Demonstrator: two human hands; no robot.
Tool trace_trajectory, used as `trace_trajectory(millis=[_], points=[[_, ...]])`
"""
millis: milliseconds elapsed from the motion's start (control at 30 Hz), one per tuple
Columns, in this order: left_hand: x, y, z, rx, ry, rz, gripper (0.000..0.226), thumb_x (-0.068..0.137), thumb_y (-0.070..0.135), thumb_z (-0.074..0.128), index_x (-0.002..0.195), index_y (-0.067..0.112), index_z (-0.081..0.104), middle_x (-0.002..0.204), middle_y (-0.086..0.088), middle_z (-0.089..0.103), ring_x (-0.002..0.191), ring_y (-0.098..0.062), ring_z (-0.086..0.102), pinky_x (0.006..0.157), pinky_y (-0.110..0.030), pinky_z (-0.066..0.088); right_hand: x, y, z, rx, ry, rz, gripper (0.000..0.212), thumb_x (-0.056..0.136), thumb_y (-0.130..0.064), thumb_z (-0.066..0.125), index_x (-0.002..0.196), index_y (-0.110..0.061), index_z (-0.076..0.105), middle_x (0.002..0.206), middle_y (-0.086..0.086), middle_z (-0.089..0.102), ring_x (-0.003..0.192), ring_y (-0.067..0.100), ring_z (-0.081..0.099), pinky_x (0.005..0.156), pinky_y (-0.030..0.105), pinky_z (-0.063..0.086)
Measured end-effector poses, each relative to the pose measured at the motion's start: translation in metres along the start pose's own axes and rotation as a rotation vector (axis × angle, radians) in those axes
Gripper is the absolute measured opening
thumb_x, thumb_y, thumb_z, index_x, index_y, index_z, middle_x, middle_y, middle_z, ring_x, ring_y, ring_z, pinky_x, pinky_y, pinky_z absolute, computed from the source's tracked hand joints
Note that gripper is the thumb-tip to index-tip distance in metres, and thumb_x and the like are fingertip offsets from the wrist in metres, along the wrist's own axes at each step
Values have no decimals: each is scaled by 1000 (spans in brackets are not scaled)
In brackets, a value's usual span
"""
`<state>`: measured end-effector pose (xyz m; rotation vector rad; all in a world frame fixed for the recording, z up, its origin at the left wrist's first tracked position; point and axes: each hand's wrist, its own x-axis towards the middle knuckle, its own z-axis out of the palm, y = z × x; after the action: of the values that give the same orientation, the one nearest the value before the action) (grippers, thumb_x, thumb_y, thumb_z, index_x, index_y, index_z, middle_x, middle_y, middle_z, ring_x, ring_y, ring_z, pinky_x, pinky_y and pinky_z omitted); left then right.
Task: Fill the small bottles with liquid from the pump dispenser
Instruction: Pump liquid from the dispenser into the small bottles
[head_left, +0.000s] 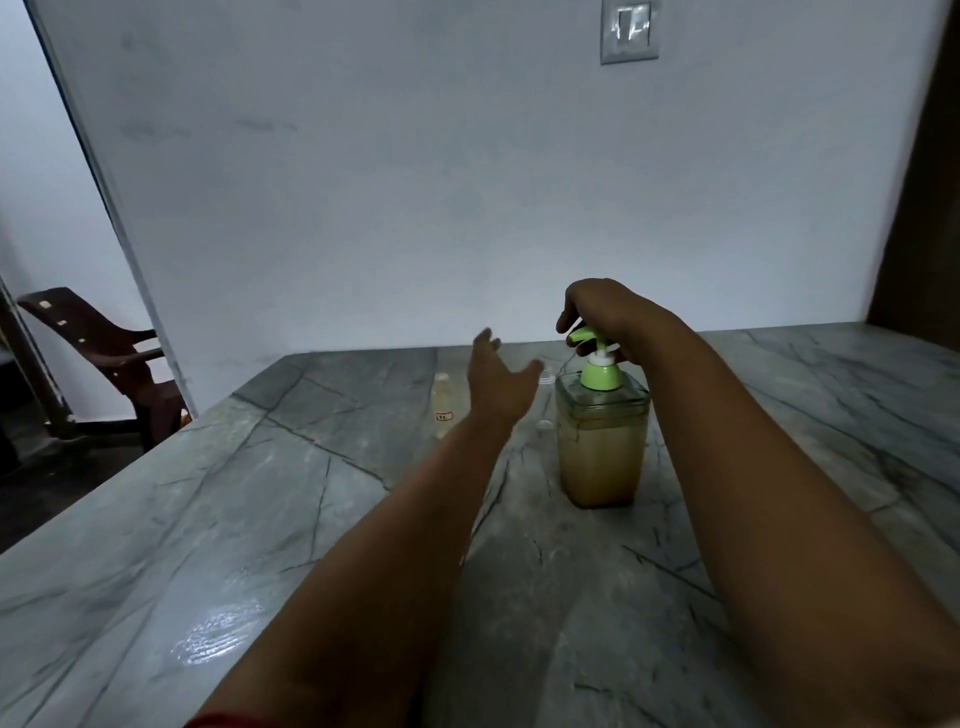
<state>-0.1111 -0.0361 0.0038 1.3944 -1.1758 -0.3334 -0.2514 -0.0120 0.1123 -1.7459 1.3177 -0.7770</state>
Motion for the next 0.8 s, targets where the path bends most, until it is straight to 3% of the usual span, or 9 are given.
trace_trajectory(millis=[133, 267, 400, 467, 567, 633, 700, 767, 800], points=[[-7, -19, 18, 161, -178, -18, 84, 84, 26, 72, 150, 11, 22, 153, -8, 33, 139, -24, 34, 112, -34, 31, -1, -1, 0, -12, 10, -15, 18, 88, -9, 41, 79, -7, 56, 72, 11, 57, 62, 23, 50, 56, 22, 36], [-3, -32, 20, 276, -234, 20, 62, 86, 27, 70, 140, 11, 43, 141, -7, 50, 126, -23, 48, 100, -28, 38, 0, -1, 0, -9, 12, -39, 12, 93, -8, 41, 85, -7, 50, 66, 8, 56, 55, 18, 50, 54, 21, 36], [-8, -19, 11, 149, -206, -21, 38, 85, 20, 70, 119, 11, 58, 111, -5, 63, 94, -15, 56, 69, -16, 40, 2, -1, 0, -8, 6, -4, 12, 89, -12, 42, 82, -10, 51, 67, 7, 57, 58, 20, 52, 57, 23, 37], [-5, 2, -3, -50, -233, -123, 18, 87, 18, 62, 104, 11, 60, 98, -5, 63, 89, -18, 58, 68, -20, 42, 0, -1, 0, -14, -13, 20, 15, 87, -13, 41, 79, -10, 53, 67, 8, 57, 58, 22, 54, 56, 22, 38], [-5, 37, -37, -344, -496, -220, 12, 83, 13, 54, 94, 10, 59, 85, -6, 60, 80, -21, 61, 72, -32, 47, -2, -3, 3, -67, 0, 28, 24, 82, -16, 38, 82, -5, 59, 65, 10, 60, 63, 26, 56, 58, 22, 39], [-9, 51, -55, -231, -645, -111, 11, 80, 13, 60, 90, 11, 61, 77, -3, 59, 67, -16, 58, 59, -26, 47, -2, -5, 4, -114, 86, 3, 33, 73, -23, 38, 82, -2, 62, 70, 10, 67, 69, 28, 62, 69, 27, 49], [-16, 60, -64, 24, -691, 34, 19, 82, 30, 71, 87, 14, 64, 74, -2, 59, 62, -14, 57, 54, -23, 45, -2, -5, 2, -195, 171, -30, 42, 66, -29, 37, 82, -5, 67, 77, 9, 72, 72, 27, 66, 82, 36, 53], [-21, 63, -65, 144, -715, 95, 36, 77, 52, 70, 85, 17, 68, 75, -3, 61, 62, -13, 60, 56, -24, 49, -8, -7, 1, -260, 167, -28, 41, 69, -28, 36, 81, -6, 68, 78, 9, 74, 67, 25, 62, 81, 34, 53], [-23, 64, -66, 149, -729, 97, 36, 78, 50, 70, 86, 16, 69, 76, -3, 62, 62, -14, 61, 59, -27, 51, -11, -9, 0, -281, 132, -8, 38, 73, -26, 36, 79, -5, 67, 80, 9, 75, 65, 24, 60, 76, 31, 52]])
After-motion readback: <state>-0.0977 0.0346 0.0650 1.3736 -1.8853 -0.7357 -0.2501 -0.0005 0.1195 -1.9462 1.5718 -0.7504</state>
